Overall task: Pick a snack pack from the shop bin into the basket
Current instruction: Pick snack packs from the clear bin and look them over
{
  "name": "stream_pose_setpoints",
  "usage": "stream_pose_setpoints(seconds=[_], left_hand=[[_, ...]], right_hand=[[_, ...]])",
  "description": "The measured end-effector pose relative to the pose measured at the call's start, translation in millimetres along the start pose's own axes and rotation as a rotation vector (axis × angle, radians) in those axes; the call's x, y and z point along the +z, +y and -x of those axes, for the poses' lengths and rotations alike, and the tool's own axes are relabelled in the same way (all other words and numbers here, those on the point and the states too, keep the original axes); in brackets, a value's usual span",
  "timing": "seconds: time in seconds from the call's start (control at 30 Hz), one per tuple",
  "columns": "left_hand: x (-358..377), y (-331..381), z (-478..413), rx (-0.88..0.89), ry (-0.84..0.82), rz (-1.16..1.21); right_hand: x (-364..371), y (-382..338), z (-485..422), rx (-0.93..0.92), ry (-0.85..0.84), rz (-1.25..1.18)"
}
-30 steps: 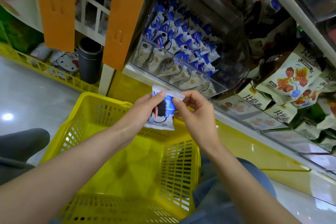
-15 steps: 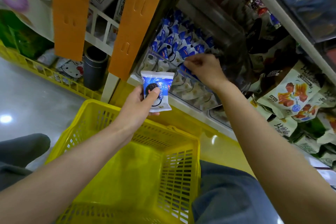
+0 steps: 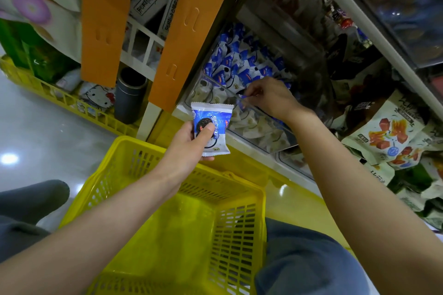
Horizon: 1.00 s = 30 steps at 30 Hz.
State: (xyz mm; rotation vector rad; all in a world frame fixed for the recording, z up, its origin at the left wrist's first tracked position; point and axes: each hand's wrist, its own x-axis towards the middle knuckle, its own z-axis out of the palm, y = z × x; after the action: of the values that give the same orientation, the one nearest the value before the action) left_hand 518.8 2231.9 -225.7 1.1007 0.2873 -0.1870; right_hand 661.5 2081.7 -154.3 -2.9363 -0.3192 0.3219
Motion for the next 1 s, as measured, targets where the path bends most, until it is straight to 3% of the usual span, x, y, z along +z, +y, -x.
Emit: stream_pose_setpoints(seconds=[0.17,0.27,0.37,0.43,0.5,0.6,0.67,0.77,0.9,1.0], left_hand=[[0,1,-1,-0.006,0.008,0.007],[1,1,-4,-0.019,0.016,0.047],[3,1,-5,-0.027,0.013,0.078],[3,2,-5,-0.053,0.011,0.135],[3,2,-4,-0.088,-0.035,0.216],[3,2,2,-0.128,-0.198,0.265],[5,2,8,-0.122,-0.295,0.202],[6,1,13,-0.095,-0.296,0.071],[5,4,14,-0.024,-0.279,-0.022],[5,6,16,0.010,-0.357,-0.057]], right_hand=[[-15,1,16,0.006,0.142,-0.171],[-31,2,32,0.027,0.335,-0.212],[-42,-2,58,-0.052,0.504,-0.429],[-43,-6,78,-0.180,0.407,-0.565],[-37,-10,96,-0.267,0.187,-0.633],[-14,-17,111,-0.278,-0.026,-0.601],[3,-20,114,-0.244,-0.033,-0.540],[13,-19,115,-0.203,-0.010,-0.533],[10,-18,113,-0.048,0.078,-0.747],[4,-21,113,0.028,-0.081,-0.735]])
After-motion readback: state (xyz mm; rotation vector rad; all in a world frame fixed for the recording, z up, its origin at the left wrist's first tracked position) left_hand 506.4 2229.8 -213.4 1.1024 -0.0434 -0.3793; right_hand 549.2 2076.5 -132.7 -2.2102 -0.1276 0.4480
